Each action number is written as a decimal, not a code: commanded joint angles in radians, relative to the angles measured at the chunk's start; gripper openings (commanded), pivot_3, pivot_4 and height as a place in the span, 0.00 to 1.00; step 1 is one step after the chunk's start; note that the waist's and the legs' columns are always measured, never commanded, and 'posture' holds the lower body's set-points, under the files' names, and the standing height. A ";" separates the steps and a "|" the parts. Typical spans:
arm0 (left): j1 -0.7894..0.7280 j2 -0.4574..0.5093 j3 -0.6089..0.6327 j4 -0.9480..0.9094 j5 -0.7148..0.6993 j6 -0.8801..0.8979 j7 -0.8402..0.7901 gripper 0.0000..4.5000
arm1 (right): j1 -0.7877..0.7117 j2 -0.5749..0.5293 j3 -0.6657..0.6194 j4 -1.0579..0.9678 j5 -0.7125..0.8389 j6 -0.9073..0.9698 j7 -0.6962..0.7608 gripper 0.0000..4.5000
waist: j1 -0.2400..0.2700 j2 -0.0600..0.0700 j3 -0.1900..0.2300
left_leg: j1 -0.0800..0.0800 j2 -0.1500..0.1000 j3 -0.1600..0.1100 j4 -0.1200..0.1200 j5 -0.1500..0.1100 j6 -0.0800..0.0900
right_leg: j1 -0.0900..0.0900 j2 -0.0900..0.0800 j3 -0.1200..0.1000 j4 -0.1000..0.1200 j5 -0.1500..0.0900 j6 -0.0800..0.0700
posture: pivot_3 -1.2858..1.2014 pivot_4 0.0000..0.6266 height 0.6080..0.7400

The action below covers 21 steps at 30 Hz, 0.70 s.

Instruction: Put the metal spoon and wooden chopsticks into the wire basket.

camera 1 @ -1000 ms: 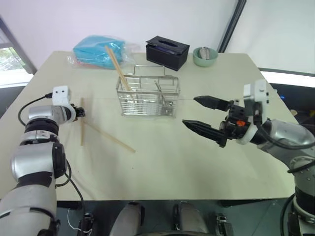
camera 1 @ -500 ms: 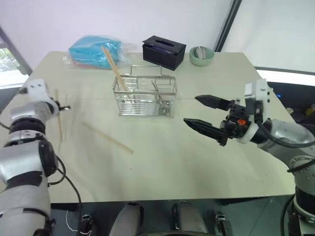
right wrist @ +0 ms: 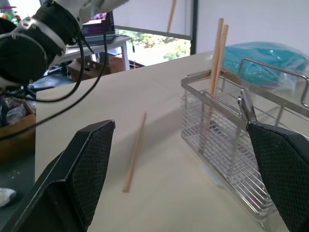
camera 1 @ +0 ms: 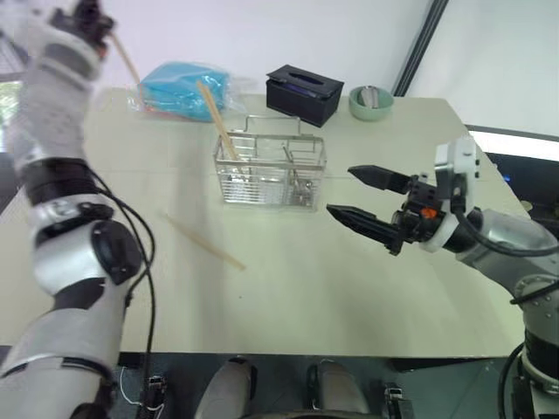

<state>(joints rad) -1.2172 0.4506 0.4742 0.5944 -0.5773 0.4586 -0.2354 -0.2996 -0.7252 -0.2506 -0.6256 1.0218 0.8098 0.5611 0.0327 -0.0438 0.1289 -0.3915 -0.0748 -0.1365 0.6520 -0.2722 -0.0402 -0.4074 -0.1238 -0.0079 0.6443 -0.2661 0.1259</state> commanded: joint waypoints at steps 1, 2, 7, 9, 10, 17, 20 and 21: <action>0.005 -0.039 -0.085 -0.094 0.021 -0.004 -0.053 0.01 | 0.020 0.004 -0.035 -0.044 0.022 -0.018 -0.033 1.00 | -0.007 0.000 0.000 | 0.000 0.000 0.000 0.000 0.000 0.000 | 0.000 0.000 0.000 0.000 0.000 0.000 | 0.52 0.24 0.35; 0.012 -0.051 -0.102 -0.100 0.027 -0.006 -0.062 0.01 | 0.028 0.004 -0.040 -0.050 0.027 -0.019 -0.042 1.00 | -0.012 0.000 0.000 | 0.000 0.000 0.000 -0.001 0.000 0.000 | 0.000 0.001 0.000 0.000 0.000 0.000 | 0.52 0.24 0.35; 0.032 -0.100 -0.152 -0.113 0.051 -0.030 -0.088 0.01 | 0.070 -0.001 -0.069 -0.077 0.050 -0.025 -0.081 1.00 | -0.029 0.002 0.001 | 0.001 0.001 0.001 -0.002 0.000 0.000 | 0.000 0.001 0.001 0.000 0.000 0.000 | 0.52 0.24 0.35; 0.051 -0.118 -0.178 -0.120 0.079 -0.065 -0.098 0.01 | 0.078 -0.001 -0.076 -0.086 0.057 -0.027 -0.095 1.00 | -0.025 0.002 0.001 | 0.001 0.001 0.000 -0.002 0.000 0.000 | 0.000 0.001 0.001 0.000 0.000 0.000 | 0.52 0.24 0.35; 0.066 -0.128 -0.194 -0.130 0.102 -0.103 -0.102 0.01 | 0.082 -0.001 -0.080 -0.089 0.062 -0.027 -0.103 1.00 | -0.023 0.002 0.001 | 0.001 0.001 0.000 -0.002 0.000 0.000 | 0.000 0.001 0.001 -0.001 0.000 0.000 | 0.52 0.24 0.35; 0.134 -0.206 -0.240 -0.155 0.187 -0.267 -0.073 0.01 | 0.088 -0.016 -0.093 -0.088 0.087 -0.029 -0.136 1.00 | -0.017 0.001 0.001 | 0.000 0.001 0.000 -0.001 0.000 0.000 | 0.001 0.001 0.001 -0.001 0.000 0.000 | 0.52 0.24 0.35; 0.153 -0.233 -0.247 -0.166 0.200 -0.288 -0.060 0.01 | 0.075 -0.024 -0.095 -0.080 0.097 -0.026 -0.142 1.00 | -0.018 0.002 0.001 | 0.000 0.001 0.000 -0.001 0.000 0.000 | 0.002 0.001 0.001 -0.004 0.000 0.000 | 0.52 0.24 0.35; 0.160 -0.239 -0.248 -0.168 0.204 -0.294 -0.058 0.01 | 0.071 -0.026 -0.094 -0.077 0.099 -0.026 -0.144 1.00 | -0.018 0.002 0.001 | 0.000 0.001 0.000 -0.001 0.000 0.000 | 0.002 0.001 0.001 -0.005 0.000 0.000 | 0.52 0.24 0.35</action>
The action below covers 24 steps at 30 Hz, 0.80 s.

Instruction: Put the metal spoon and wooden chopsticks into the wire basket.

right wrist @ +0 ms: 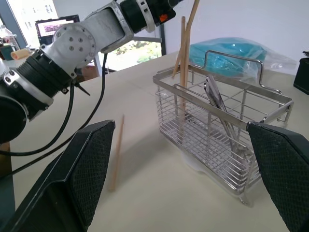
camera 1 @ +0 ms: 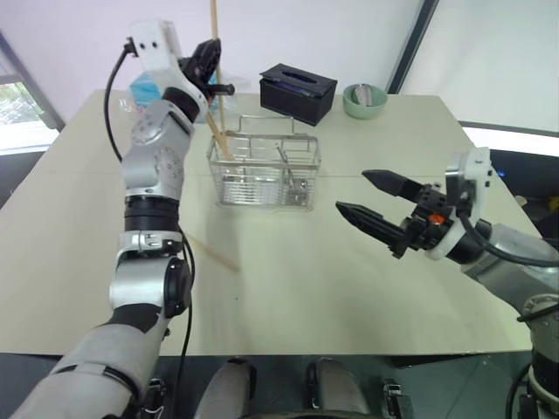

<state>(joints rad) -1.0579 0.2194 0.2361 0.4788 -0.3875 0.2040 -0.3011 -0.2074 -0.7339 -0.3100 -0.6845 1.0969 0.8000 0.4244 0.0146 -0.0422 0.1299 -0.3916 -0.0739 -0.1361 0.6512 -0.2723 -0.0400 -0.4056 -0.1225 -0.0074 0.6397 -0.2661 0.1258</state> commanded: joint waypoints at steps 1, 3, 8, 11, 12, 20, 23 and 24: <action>0.007 -0.014 -0.012 -0.056 0.017 -0.043 0.009 0.01 | -0.025 -0.019 -0.035 -0.014 0.025 -0.017 -0.009 1.00 | 0.000 0.000 0.000 | 0.000 0.000 0.000 0.000 0.000 0.000 | 0.000 0.000 0.000 0.000 0.000 0.000 | 0.52 0.24 0.35; 0.020 -0.021 -0.019 -0.067 0.024 -0.049 0.011 0.01 | -0.034 -0.023 -0.034 -0.005 0.028 -0.017 -0.014 1.00 | -0.002 0.000 0.000 | 0.000 0.000 0.000 0.000 0.000 0.000 | 0.000 0.000 0.000 -0.001 0.000 0.000 | 0.52 0.24 0.35; 0.045 -0.029 -0.024 -0.099 0.016 -0.040 0.007 0.27 | -0.050 -0.031 -0.036 0.016 0.035 -0.016 -0.015 1.00 | -0.001 0.000 0.000 | 0.000 0.000 0.000 -0.001 0.000 0.000 | 0.000 0.001 0.000 -0.001 0.000 0.000 | 0.52 0.24 0.35; 0.062 -0.033 -0.025 -0.132 0.007 -0.023 0.008 0.61 | -0.057 -0.033 -0.032 0.027 0.033 -0.018 -0.011 1.00 | -0.001 0.000 0.000 | 0.000 0.000 0.000 -0.001 0.000 0.000 | 0.000 0.001 0.000 -0.001 0.000 0.000 | 0.52 0.24 0.35; 0.068 -0.035 -0.025 -0.143 0.004 -0.018 0.009 0.72 | -0.060 -0.034 -0.028 0.031 0.030 -0.019 -0.009 1.00 | -0.001 0.000 0.000 | 0.000 0.000 0.000 -0.001 0.000 0.000 | 0.001 0.001 0.000 -0.001 0.000 0.000 | 0.52 0.24 0.35; 0.077 0.001 -0.007 -0.246 -0.025 0.111 0.047 0.99 | -0.083 -0.043 -0.006 0.066 -0.011 -0.025 0.032 1.00 | -0.001 0.000 0.000 | 0.000 0.000 0.000 -0.001 0.000 0.000 | 0.001 0.001 0.000 -0.002 0.000 0.000 | 0.52 0.24 0.35; 0.071 0.126 -0.002 -0.303 -0.040 0.210 -0.024 0.99 | -0.092 -0.044 0.002 0.085 -0.034 -0.032 0.056 1.00 | -0.008 0.001 0.001 | 0.000 0.001 0.000 -0.001 0.000 0.000 | 0.001 0.002 0.000 -0.002 0.000 0.000 | 0.52 0.24 0.35; 0.072 0.161 0.002 -0.315 -0.048 0.230 -0.051 0.99 | -0.095 -0.043 0.004 0.088 -0.039 -0.033 0.059 1.00 | -0.011 0.002 0.001 | 0.001 0.001 0.000 -0.001 0.000 0.000 | 0.001 0.002 0.000 -0.002 0.000 0.000 | 0.52 0.24 0.35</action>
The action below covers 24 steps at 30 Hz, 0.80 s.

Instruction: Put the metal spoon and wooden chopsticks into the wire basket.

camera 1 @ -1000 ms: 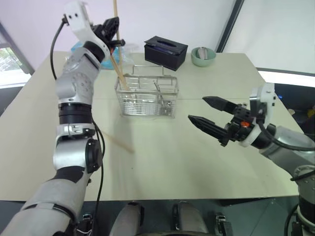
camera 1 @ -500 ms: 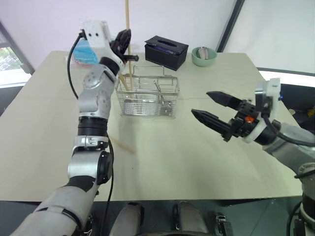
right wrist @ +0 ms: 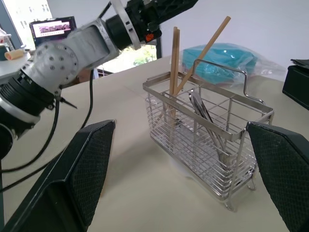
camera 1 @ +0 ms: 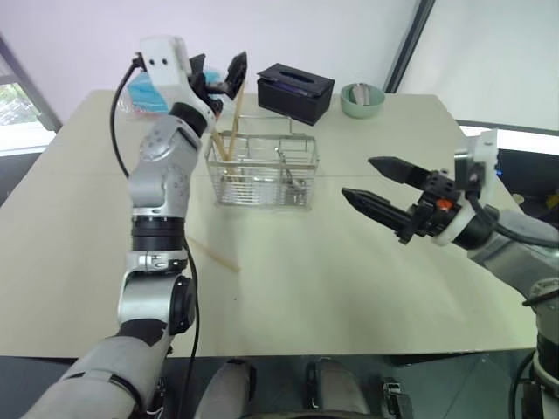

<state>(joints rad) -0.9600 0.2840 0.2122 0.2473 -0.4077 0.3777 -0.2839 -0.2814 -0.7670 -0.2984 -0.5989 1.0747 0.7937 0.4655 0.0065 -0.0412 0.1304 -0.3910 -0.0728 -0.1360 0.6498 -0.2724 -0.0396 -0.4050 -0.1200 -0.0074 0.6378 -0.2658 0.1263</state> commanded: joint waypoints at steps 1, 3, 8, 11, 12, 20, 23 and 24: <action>-0.027 0.131 0.028 -0.089 -0.038 0.076 -0.098 0.99 | -0.022 -0.008 -0.005 0.006 -0.022 -0.028 0.023 1.00 | -0.005 0.002 0.001 | 0.000 0.000 0.000 -0.001 0.000 0.000 | -0.001 0.001 0.000 0.000 0.000 0.000 | 0.52 0.24 0.35; -0.025 0.267 0.011 -0.065 -0.040 0.100 -0.248 0.99 | -0.025 -0.007 0.008 0.016 -0.041 -0.033 0.043 1.00 | -0.004 0.003 0.001 | 0.000 0.001 0.000 -0.001 0.000 0.000 | -0.001 0.001 0.000 0.001 0.000 0.000 | 0.52 0.24 0.35; -0.007 0.534 -0.069 -0.023 -0.086 0.144 -0.712 0.99 | -0.038 0.007 0.032 0.053 -0.077 -0.044 0.079 1.00 | -0.004 0.005 0.002 | 0.001 0.001 0.000 -0.001 0.000 0.000 | 0.000 0.001 0.000 0.000 0.000 -0.001 | 0.52 0.24 0.35; 0.042 0.635 -0.143 -0.061 -0.087 0.130 -0.947 0.99 | -0.045 0.014 0.041 0.067 -0.093 -0.048 0.093 1.00 | 0.004 0.008 0.004 | 0.000 0.001 0.000 -0.001 0.000 0.000 | 0.001 0.000 0.000 -0.003 -0.001 -0.002 | 0.52 0.24 0.35; 0.053 0.656 -0.166 -0.068 -0.078 0.131 -0.992 0.99 | -0.047 0.015 0.043 0.070 -0.096 -0.049 0.097 1.00 | 0.007 0.009 0.004 | 0.000 0.001 0.000 -0.001 0.000 0.000 | 0.002 0.000 0.000 -0.004 -0.001 -0.002 | 0.52 0.24 0.35; 0.215 0.725 -0.354 -0.147 0.042 -0.048 -1.287 0.99 | -0.028 0.022 0.023 0.049 -0.086 -0.037 0.079 1.00 | 0.006 0.011 0.005 | -0.001 0.001 -0.001 -0.002 0.000 0.000 | 0.001 0.000 0.001 -0.006 -0.002 -0.005 | 0.52 0.24 0.35; 0.222 0.673 -0.422 -0.112 0.115 -0.158 -1.310 0.99 | -0.012 0.019 0.013 0.025 -0.079 -0.031 0.062 1.00 | 0.007 0.011 0.005 | -0.001 0.001 -0.001 -0.001 0.000 0.000 | 0.001 -0.001 0.001 -0.006 -0.002 -0.005 | 0.52 0.24 0.35; 0.223 0.653 -0.444 -0.092 0.144 -0.206 -1.317 0.99 | -0.006 0.018 0.006 0.017 -0.073 -0.028 0.053 1.00 | 0.007 0.012 0.005 | -0.001 0.001 0.000 -0.001 0.000 0.000 | 0.002 -0.001 0.001 -0.006 -0.002 -0.005 | 0.52 0.24 0.35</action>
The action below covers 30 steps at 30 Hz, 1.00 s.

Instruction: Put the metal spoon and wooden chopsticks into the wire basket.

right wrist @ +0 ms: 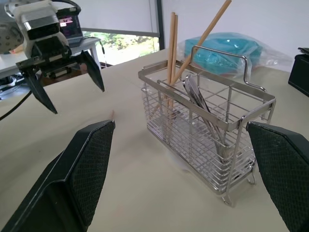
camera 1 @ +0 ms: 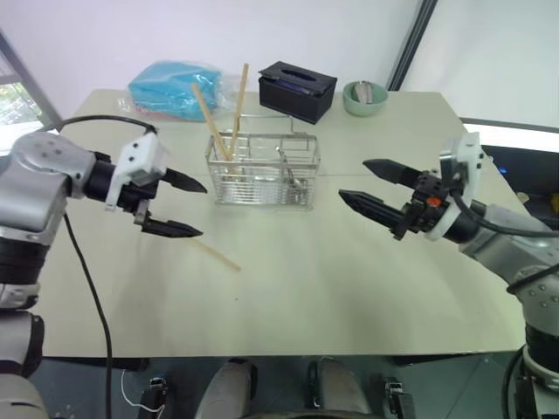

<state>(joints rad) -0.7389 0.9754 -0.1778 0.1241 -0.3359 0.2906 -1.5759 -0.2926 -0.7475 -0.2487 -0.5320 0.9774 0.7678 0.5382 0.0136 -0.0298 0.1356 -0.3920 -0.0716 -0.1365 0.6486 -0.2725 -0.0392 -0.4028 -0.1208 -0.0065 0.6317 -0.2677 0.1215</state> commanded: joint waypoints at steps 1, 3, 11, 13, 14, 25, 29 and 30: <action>0.000 -0.060 -0.079 0.060 0.106 -0.170 -0.030 0.99 | 0.014 -0.003 -0.052 -0.059 0.031 0.002 -0.029 1.00 | 0.000 0.001 0.000 | 0.000 0.000 0.000 0.000 0.000 0.000 | 0.000 0.000 0.000 0.000 0.000 0.000 | 0.52 0.24 0.35; -0.014 -0.093 -0.113 0.119 0.155 -0.245 -0.036 0.99 | 0.026 -0.007 -0.063 -0.072 0.038 0.007 -0.043 1.00 | -0.001 0.000 0.000 | 0.000 0.000 0.000 0.001 0.000 0.000 | 0.000 0.000 0.000 0.000 0.000 0.000 | 0.52 0.24 0.35; -0.086 -0.199 -0.241 0.351 0.268 -0.434 -0.039 0.99 | 0.071 -0.011 -0.109 -0.130 0.082 0.027 -0.108 1.00 | -0.002 0.000 0.000 | 0.000 0.000 0.000 0.000 -0.001 0.001 | -0.001 0.000 0.000 0.000 0.002 0.003 | 0.52 0.24 0.35; -0.100 -0.219 -0.263 0.401 0.288 -0.472 -0.039 0.99 | 0.083 -0.011 -0.116 -0.143 0.091 0.027 -0.123 1.00 | -0.002 0.000 0.000 | 0.000 0.000 0.000 0.000 -0.001 0.002 | 0.000 0.000 0.000 0.000 0.002 0.003 | 0.52 0.24 0.35; -0.106 -0.225 -0.279 0.423 0.295 -0.493 -0.039 0.99 | 0.090 -0.012 -0.120 -0.149 0.093 0.026 -0.130 1.00 | -0.002 0.000 0.000 | 0.000 0.000 0.000 0.000 -0.001 0.002 | 0.000 0.000 0.000 0.000 0.002 0.003 | 0.52 0.24 0.35; -0.143 -0.200 -0.456 0.497 0.231 -0.560 -0.039 0.47 | 0.111 -0.020 -0.137 -0.160 0.118 0.014 -0.167 1.00 | -0.003 0.000 0.000 | 0.000 0.000 0.000 0.000 -0.001 0.002 | 0.000 0.000 0.000 0.000 0.002 0.003 | 0.52 0.24 0.35; -0.143 -0.198 -0.459 0.500 0.216 -0.555 -0.039 0.02 | 0.108 -0.021 -0.130 -0.155 0.115 0.010 -0.169 1.00 | -0.003 0.000 0.000 | 0.000 0.000 0.000 0.000 -0.001 0.002 | 0.000 0.001 0.000 0.000 0.002 0.003 | 0.52 0.24 0.35; -0.144 -0.199 -0.458 0.502 0.214 -0.555 -0.039 0.01 | 0.107 -0.020 -0.128 -0.154 0.114 0.010 -0.169 1.00 | -0.003 0.000 0.000 | 0.000 0.000 0.000 0.000 -0.001 0.002 | 0.000 0.001 0.000 0.001 0.002 0.003 | 0.52 0.24 0.35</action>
<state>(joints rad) -0.8652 0.7645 -0.6285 0.6266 -0.1000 -0.2546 -1.6096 -0.1740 -0.7603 -0.3529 -0.6667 1.0830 0.7991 0.3699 0.0102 -0.0294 0.1356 -0.3917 -0.0717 -0.1365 0.6489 -0.2732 -0.0372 -0.4030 -0.1200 -0.0069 0.6322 -0.2660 0.1249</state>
